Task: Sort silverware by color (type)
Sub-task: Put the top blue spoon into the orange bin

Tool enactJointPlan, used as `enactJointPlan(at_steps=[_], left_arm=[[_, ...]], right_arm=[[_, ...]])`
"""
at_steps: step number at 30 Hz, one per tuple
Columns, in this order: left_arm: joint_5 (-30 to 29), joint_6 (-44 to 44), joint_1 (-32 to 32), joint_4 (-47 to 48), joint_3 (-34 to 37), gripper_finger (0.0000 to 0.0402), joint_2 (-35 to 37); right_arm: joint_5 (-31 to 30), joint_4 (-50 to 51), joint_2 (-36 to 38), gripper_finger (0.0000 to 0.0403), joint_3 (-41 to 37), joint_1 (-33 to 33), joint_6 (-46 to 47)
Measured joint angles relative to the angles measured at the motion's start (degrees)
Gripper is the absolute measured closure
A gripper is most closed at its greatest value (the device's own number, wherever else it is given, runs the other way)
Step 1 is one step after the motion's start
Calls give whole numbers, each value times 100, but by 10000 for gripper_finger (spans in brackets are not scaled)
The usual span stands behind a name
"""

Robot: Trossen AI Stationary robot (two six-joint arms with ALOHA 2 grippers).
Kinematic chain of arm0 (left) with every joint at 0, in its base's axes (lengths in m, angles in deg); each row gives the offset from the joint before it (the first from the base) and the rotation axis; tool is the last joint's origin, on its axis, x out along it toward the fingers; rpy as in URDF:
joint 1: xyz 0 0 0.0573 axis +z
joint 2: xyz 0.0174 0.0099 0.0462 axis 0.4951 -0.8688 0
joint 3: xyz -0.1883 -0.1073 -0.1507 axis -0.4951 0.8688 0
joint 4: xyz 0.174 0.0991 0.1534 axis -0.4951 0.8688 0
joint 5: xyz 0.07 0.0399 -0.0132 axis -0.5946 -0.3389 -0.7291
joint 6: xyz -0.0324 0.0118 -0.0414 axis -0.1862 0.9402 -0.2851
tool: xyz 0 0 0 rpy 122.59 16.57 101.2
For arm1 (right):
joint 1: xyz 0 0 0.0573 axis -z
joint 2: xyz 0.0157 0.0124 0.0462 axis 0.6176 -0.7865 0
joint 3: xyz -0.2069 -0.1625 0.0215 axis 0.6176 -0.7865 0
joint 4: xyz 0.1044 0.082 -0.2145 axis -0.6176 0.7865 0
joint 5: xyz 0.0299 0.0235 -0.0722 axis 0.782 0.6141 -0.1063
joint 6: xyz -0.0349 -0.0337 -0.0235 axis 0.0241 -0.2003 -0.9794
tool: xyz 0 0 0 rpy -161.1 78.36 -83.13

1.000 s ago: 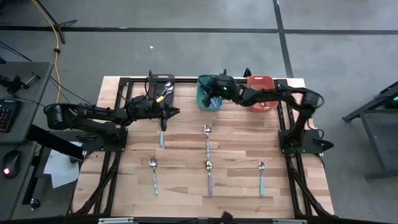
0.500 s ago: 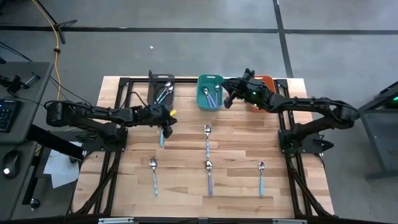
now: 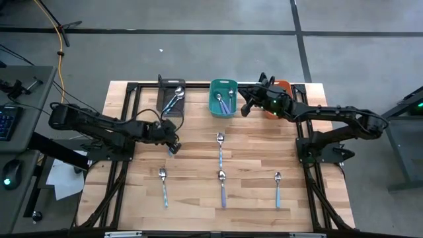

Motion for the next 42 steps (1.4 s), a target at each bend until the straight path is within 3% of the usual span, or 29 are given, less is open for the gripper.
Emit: enactJointPlan(at_steps=[9, 14, 21, 27, 35, 42], left_arm=[[-181, -451, 115, -251, 368, 255, -42], [-206, -620, 361, -404, 741, 248, -40], [-218, -401, 577, -1392, 1170, 249, -33], [-170, -99, 623, -1388, 1180, 284, -37], [180, 660, 457, -1487, 1184, 388, -37], [696, 1034, 175, -2528, 1191, 398, -46]], right_arm=[[-19, 26, -2, 403, 0, -148, 2], [0, 24, -2, 403, 0, -273, -28], [-2, 24, -2, 403, 0, -310, 0], [-89, 25, -2, 403, 0, -381, 0], [-196, 39, -4, 403, 0, -463, -42], [-208, 300, -7, 403, 2, -462, -42]])
